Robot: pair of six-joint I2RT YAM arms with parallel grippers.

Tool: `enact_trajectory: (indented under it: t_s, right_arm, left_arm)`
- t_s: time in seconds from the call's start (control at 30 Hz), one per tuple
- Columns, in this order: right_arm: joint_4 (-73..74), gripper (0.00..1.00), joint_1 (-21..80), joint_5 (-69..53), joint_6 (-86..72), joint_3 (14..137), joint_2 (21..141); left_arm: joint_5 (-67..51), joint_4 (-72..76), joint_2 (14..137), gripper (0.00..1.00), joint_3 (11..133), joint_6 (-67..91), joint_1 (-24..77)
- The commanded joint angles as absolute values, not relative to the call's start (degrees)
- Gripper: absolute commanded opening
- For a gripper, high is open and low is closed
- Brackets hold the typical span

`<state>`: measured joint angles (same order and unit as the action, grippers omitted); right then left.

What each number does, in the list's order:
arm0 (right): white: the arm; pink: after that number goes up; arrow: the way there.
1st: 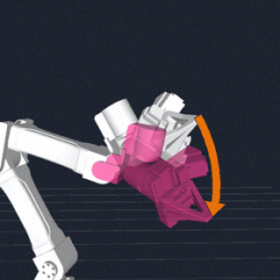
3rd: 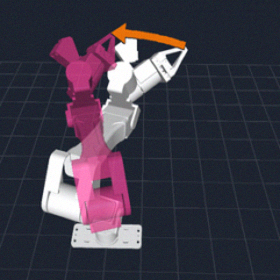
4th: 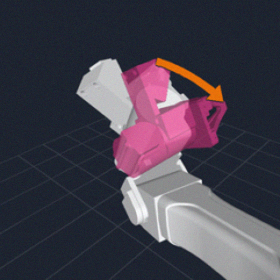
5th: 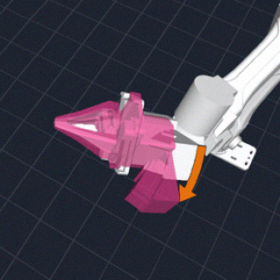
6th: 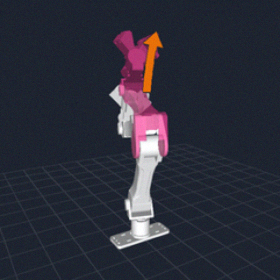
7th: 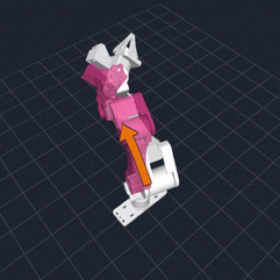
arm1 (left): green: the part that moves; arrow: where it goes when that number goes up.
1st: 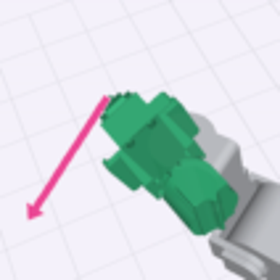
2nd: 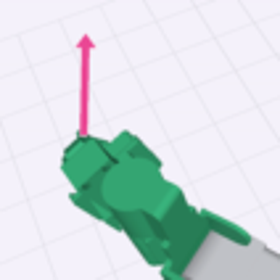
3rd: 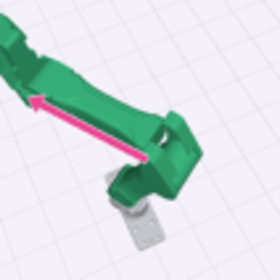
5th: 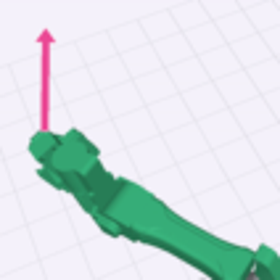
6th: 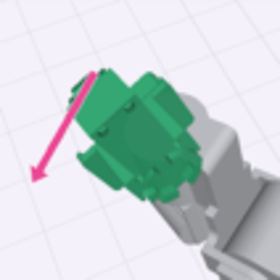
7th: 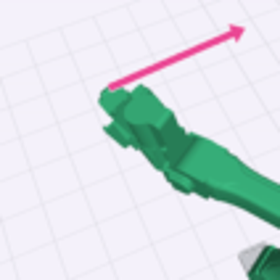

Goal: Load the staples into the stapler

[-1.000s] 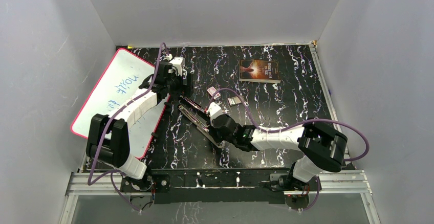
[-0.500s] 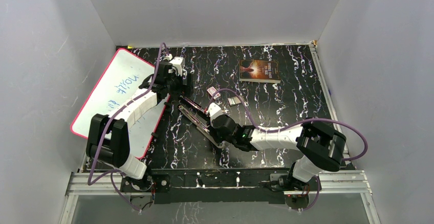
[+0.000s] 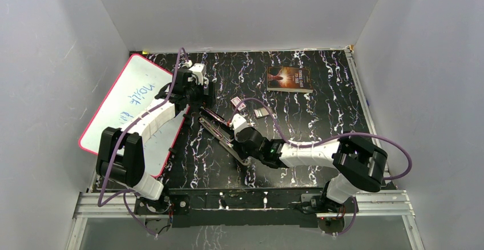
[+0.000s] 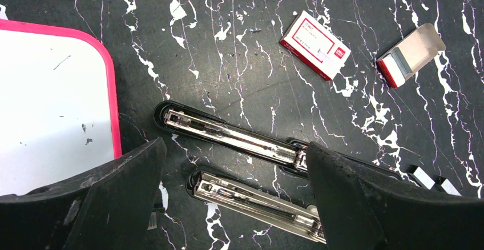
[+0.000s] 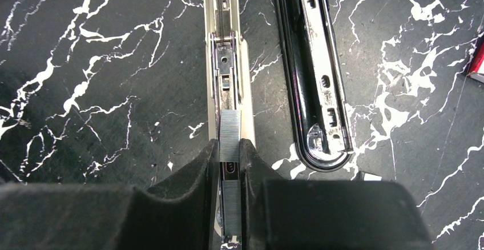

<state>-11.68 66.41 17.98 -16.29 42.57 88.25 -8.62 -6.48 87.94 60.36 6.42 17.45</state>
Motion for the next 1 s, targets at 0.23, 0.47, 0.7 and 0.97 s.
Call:
enact_trajectory:
  t_s: [0.23, 0.47, 0.7, 0.97]
  right_arm:
    - [-13.8, 0.0, 66.7, 16.9, -15.7, 44.4, 86.3]
    - [-13.5, 0.0, 66.7, 16.2, -15.9, 44.5, 87.2]
    - [-12.5, 0.0, 66.7, 17.1, -16.3, 45.1, 88.0]
    - [-11.3, 0.0, 66.7, 17.5, -16.5, 45.8, 88.8]
  left_arm:
    - [-9.3, -7.0, 87.8, 0.92, 61.2, 5.8, 17.2]
    - [-9.2, -7.0, 87.8, 0.92, 61.2, 5.9, 17.3]
    - [-9.2, -7.0, 87.9, 0.92, 61.2, 5.9, 17.2]
    - [-9.2, -7.0, 87.8, 0.92, 61.2, 5.8, 17.3]
